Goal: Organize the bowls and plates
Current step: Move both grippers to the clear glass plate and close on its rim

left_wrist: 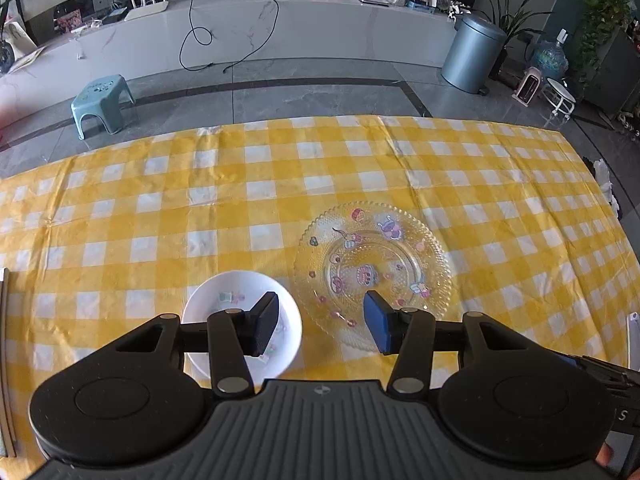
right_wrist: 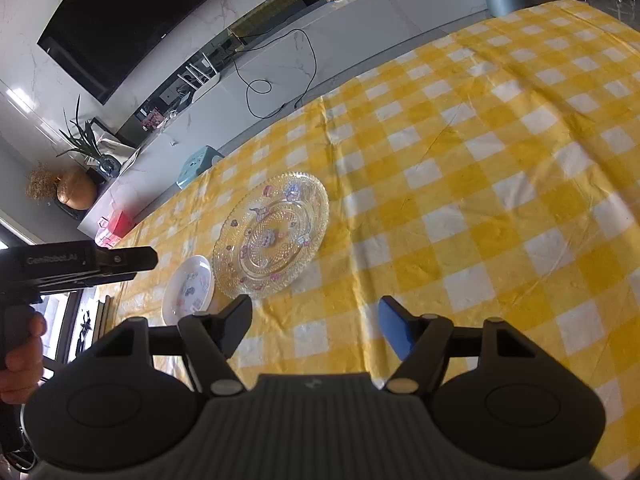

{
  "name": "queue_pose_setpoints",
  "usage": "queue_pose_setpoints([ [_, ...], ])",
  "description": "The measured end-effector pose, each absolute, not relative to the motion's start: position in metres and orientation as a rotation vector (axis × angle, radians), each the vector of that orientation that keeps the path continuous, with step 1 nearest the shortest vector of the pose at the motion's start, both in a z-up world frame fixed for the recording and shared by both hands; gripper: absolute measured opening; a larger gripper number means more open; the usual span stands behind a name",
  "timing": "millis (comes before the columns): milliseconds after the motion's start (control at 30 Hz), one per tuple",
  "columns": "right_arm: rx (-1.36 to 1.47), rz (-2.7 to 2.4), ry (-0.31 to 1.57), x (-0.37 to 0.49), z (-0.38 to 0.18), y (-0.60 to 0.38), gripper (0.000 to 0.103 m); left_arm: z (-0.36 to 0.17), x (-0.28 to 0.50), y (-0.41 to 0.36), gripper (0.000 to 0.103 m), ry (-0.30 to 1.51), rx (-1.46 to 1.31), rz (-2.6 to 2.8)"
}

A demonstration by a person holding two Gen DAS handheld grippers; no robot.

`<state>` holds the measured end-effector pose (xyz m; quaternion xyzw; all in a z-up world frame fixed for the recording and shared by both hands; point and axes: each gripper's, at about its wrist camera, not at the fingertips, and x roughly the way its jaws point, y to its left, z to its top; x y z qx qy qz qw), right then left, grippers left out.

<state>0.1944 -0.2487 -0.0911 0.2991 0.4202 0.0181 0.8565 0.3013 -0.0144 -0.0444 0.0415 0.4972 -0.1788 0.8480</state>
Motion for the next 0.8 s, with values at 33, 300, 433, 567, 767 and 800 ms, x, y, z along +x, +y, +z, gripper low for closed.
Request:
queue_pose_setpoints([
  [33, 0.623, 0.032, 0.883, 0.2, -0.092, -0.249, 0.066, -0.05, 0.309, -0.014, 0.057, 1.058, 0.082, -0.375],
  [300, 0.635, 0.02, 0.912, 0.244, -0.108, -0.251, 0.051, -0.085, 0.353, -0.01, 0.054, 1.107, 0.052, -0.383],
  [433, 0.647, 0.025, 0.925, 0.261, -0.117, -0.248, 0.044, -0.097, 0.36, -0.009, 0.049, 1.137, 0.043, -0.389],
  [567, 0.673, 0.019, 0.941, 0.27, -0.126, -0.248, 0.042, -0.103, 0.362, -0.008, 0.045, 1.158, 0.023, -0.404],
  [767, 0.71, 0.027, 0.952, 0.277, -0.135, -0.249, 0.028, -0.105, 0.363, -0.004, 0.029, 1.157, -0.033, -0.419],
  [800, 0.723, 0.032, 0.954, 0.278, -0.137, -0.25, 0.025, -0.105, 0.365, -0.004, 0.025, 1.156, -0.04, -0.425],
])
